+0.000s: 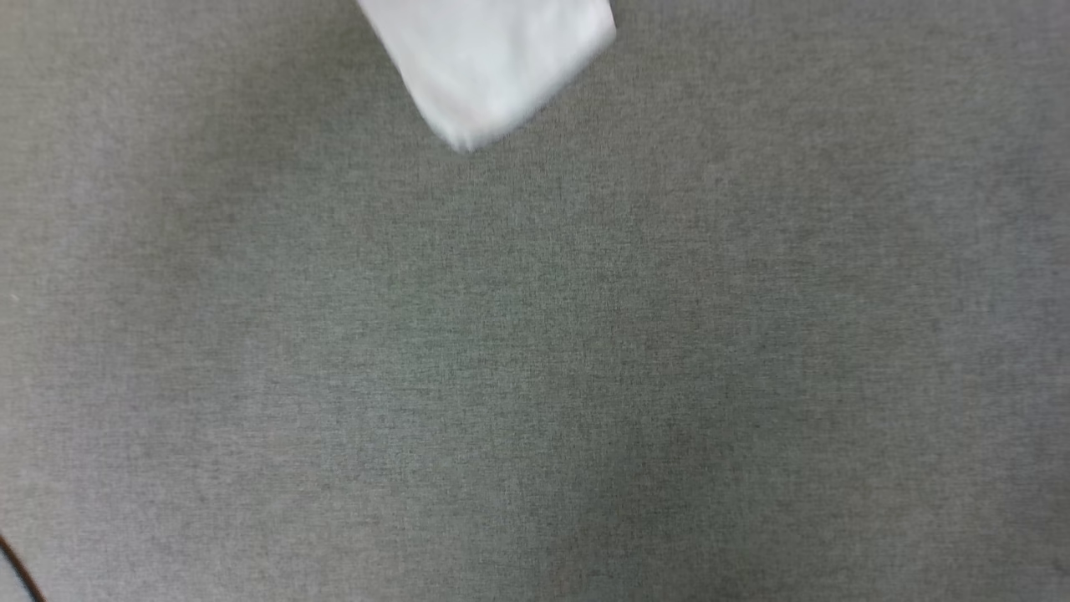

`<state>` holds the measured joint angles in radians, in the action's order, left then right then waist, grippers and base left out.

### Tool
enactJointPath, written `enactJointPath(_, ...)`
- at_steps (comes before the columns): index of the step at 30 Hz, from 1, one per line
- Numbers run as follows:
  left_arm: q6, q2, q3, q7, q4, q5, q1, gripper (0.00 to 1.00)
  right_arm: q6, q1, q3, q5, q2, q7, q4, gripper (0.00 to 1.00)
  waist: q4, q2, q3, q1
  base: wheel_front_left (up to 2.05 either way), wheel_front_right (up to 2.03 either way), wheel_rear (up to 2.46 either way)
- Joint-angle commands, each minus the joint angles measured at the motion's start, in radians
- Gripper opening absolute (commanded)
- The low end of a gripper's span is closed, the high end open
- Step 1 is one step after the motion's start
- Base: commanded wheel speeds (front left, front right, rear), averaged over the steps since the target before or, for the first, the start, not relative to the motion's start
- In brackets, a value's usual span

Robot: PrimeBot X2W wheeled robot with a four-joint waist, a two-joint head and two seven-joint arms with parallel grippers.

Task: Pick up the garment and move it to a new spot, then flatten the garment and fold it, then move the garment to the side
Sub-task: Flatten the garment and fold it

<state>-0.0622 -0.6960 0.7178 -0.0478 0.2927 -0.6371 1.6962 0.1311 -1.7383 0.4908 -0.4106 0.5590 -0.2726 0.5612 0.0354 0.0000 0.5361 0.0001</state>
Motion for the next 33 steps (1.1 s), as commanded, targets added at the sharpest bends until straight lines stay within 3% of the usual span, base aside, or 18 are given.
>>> enactJointPath(1, 0.01, 0.017, -0.003, 0.012, 0.027, 0.017, 0.053, 0.0, -0.001, -0.043, 0.005, 0.014, -0.011, 0.01, 0.016, 0.0, 0.003, 0.0, 0.031, -0.0001, 0.0, 0.0, 0.0)
enactJointPath(8, 0.067, 0.08, -0.003, 0.056, 0.184, 0.047, 0.229, 0.0, -0.001, -0.173, 0.049, 0.039, -0.033, 0.07, 0.082, 0.0, 0.002, 0.0, 0.085, -0.0001, 0.0, 0.0, 0.0)
enactJointPath(15, 0.094, 0.101, 0.016, 0.108, 0.283, 0.038, 0.183, 0.0, -0.001, -0.114, 0.12, 0.007, -0.051, 0.128, 0.131, 0.0, -0.001, 0.0, 0.106, -0.0001, 0.0, 0.0, 0.0)
enactJointPath(24, 0.1, 0.126, 0.059, 0.216, 0.369, -0.01, -0.092, 0.0, -0.001, 0.134, 0.233, -0.091, -0.051, 0.241, 0.16, 0.0, 0.003, 0.0, 0.071, -0.0001, 0.0, 0.0, 0.0)
enactJointPath(29, 0.071, 0.113, 0.076, 0.265, 0.351, -0.042, -0.314, 0.0, -0.001, 0.306, 0.301, -0.144, -0.032, 0.284, 0.148, 0.0, 0.003, 0.0, 0.016, -0.0001, 0.0, 0.0, 0.0)
enactJointPath(33, 0.024, 0.091, 0.064, 0.293, 0.294, -0.083, -0.509, 0.0, -0.001, 0.446, 0.329, -0.191, -0.019, 0.314, 0.135, 0.0, 0.002, 0.0, -0.039, -0.0001, 0.0, 0.0, 0.0)
